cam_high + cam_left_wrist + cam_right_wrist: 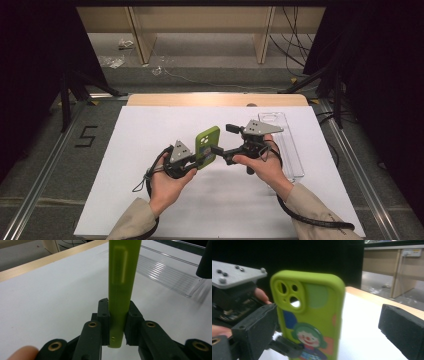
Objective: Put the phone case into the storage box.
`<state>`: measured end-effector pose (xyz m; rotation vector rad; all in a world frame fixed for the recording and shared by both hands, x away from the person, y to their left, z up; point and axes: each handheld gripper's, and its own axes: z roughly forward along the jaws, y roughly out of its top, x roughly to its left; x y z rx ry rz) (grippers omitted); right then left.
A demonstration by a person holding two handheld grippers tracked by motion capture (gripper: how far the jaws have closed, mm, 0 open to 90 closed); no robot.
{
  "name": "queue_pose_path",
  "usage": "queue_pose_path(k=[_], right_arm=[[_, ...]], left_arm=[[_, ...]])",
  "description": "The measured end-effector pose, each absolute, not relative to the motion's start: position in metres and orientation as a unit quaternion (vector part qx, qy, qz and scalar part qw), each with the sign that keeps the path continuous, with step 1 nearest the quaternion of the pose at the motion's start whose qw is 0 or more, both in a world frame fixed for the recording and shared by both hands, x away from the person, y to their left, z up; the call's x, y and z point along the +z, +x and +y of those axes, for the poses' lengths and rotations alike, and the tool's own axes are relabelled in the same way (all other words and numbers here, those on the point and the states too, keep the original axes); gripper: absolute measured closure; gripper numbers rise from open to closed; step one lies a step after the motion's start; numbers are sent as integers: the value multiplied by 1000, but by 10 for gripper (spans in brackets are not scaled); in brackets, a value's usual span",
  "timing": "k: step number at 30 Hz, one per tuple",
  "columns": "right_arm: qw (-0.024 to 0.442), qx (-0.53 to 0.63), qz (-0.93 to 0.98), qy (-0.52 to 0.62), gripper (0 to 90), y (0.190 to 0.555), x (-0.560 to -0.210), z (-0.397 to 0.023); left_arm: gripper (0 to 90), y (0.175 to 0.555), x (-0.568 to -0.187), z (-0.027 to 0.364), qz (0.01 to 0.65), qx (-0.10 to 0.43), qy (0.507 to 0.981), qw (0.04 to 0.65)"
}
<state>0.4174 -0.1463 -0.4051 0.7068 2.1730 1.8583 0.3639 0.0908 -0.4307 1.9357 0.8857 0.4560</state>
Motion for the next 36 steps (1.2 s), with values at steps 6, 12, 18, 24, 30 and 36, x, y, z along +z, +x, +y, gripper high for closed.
queue_pose_path(k=[6,12,18,24,30,36], right_arm=[[105,628,730,249,8,416,-407,-140],[112,624,730,256,6,413,-410,-133],[113,624,730,256,8,412,-410,-127],[119,621,730,258,16,411,-411,-122],[126,620,730,259,37,411,-412,-119],[137,620,727,261,88,411,-412,-118]], left_arm=[[772,364,-432,87,370,191,785,458],[772,365,-434,80,374,193,785,455],[772,364,-435,77,374,192,786,454],[771,363,-436,73,373,192,785,455],[771,363,-437,70,371,189,787,455],[771,362,-437,68,371,188,786,457]])
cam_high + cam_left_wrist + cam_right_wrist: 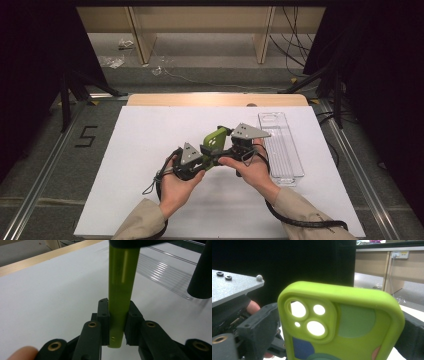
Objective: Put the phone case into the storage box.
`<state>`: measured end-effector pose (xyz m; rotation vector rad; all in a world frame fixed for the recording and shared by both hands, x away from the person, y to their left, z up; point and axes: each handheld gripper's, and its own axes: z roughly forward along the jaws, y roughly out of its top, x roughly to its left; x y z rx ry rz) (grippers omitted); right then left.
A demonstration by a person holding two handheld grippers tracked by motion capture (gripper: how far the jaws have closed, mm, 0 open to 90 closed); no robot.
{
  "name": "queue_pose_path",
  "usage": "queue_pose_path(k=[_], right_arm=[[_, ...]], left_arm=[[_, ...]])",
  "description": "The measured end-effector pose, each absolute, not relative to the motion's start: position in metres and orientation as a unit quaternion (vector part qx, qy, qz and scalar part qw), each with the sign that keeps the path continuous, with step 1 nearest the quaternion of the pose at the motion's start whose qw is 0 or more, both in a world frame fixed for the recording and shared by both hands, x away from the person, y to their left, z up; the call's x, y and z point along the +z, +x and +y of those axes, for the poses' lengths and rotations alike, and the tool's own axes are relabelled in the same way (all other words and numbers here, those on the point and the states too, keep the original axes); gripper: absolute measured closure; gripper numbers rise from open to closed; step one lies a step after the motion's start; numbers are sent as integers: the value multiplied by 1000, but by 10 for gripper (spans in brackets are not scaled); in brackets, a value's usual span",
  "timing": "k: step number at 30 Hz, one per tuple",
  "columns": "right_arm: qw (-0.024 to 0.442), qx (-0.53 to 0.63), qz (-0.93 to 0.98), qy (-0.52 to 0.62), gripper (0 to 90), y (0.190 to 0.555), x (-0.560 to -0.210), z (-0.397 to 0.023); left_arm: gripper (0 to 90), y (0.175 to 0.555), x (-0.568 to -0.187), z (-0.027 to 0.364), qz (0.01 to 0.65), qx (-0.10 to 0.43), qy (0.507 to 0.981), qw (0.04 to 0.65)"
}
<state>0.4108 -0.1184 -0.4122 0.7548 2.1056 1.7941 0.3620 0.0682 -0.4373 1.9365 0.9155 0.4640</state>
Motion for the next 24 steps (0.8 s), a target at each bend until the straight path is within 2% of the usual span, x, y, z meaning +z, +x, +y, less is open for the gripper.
queue_pose_path(k=[3,18,22,24], right_arm=[[147,622,724,260,156,410,-412,-119],[147,623,727,251,180,409,-408,-121],[152,618,730,249,182,409,-407,-123],[155,616,730,250,182,410,-406,-125]], left_arm=[[770,362,-437,68,371,187,786,459],[756,362,-437,69,351,194,788,467],[654,362,-438,69,337,202,788,474],[575,362,-438,70,331,204,790,474]])
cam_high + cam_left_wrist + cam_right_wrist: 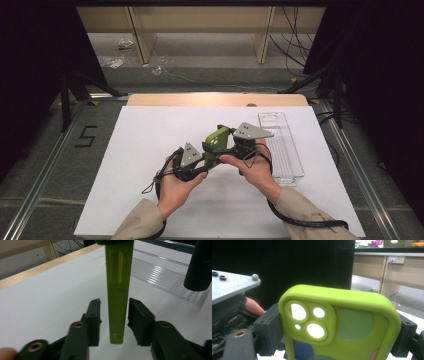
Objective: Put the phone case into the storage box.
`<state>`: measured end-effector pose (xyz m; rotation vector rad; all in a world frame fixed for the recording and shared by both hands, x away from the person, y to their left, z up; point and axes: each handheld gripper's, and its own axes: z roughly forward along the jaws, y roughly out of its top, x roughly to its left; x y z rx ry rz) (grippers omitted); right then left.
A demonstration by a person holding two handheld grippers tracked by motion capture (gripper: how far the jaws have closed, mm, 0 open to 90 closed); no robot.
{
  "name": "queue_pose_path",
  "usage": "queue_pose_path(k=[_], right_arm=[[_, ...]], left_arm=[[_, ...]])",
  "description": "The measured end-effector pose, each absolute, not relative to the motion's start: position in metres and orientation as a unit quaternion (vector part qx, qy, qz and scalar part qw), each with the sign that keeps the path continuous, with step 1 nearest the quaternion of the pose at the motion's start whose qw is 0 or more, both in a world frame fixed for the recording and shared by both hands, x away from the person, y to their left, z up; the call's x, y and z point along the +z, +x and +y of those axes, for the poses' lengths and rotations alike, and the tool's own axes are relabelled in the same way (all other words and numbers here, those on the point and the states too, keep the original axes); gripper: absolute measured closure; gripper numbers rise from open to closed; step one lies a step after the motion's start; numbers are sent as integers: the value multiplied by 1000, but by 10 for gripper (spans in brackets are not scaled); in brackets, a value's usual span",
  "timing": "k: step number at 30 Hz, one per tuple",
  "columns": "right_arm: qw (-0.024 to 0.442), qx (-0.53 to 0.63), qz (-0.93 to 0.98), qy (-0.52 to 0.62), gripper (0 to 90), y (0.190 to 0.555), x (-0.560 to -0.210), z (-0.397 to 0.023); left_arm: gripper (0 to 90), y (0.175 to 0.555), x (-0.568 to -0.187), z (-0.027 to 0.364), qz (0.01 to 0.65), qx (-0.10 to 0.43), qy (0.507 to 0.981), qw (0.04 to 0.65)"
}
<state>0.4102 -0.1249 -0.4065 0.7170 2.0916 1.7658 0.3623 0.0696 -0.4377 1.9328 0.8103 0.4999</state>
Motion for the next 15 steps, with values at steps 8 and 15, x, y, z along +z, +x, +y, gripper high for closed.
queue_pose_path(k=[8,15], right_arm=[[166,613,728,258,182,414,-403,-136],[178,612,723,266,182,419,-399,-149]], left_arm=[[216,360,-437,76,313,197,805,463],[19,358,-437,77,315,196,815,446]])
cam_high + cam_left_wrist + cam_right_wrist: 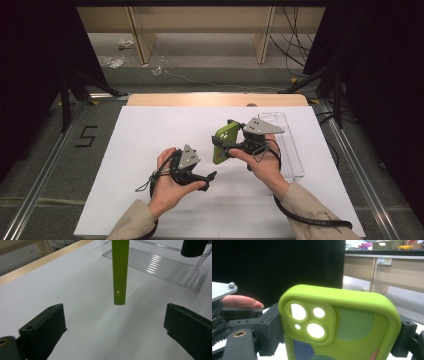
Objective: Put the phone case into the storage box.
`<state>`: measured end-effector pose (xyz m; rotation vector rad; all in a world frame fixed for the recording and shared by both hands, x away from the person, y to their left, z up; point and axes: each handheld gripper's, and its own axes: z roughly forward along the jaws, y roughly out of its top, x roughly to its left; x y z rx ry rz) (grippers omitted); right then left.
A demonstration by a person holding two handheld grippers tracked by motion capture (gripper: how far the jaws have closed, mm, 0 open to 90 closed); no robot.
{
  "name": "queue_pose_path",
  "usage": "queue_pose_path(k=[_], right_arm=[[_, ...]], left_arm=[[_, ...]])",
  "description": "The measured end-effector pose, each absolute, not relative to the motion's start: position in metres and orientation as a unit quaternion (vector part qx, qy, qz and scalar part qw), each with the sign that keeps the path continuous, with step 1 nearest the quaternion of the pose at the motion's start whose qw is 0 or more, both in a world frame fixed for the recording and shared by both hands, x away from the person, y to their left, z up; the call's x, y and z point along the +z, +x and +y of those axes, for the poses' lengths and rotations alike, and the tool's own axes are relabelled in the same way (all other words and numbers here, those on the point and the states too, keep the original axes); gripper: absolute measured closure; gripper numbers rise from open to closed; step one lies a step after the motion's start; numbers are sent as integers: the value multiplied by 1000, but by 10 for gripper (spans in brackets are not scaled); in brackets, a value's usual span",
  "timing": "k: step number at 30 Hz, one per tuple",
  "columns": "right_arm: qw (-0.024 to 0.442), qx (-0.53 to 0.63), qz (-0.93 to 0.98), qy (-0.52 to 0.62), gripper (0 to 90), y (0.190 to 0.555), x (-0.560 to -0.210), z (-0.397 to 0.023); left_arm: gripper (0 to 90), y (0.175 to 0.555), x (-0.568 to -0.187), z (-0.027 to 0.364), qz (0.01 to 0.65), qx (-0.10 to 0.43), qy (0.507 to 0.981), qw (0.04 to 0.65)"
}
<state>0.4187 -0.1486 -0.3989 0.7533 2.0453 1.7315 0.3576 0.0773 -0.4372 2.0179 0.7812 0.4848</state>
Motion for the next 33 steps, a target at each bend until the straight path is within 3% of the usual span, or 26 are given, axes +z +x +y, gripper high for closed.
queue_pose_path(k=[33], right_arm=[[221,602,706,300,184,434,-387,-185]], left_arm=[[0,347,-442,99,321,192,817,439]])
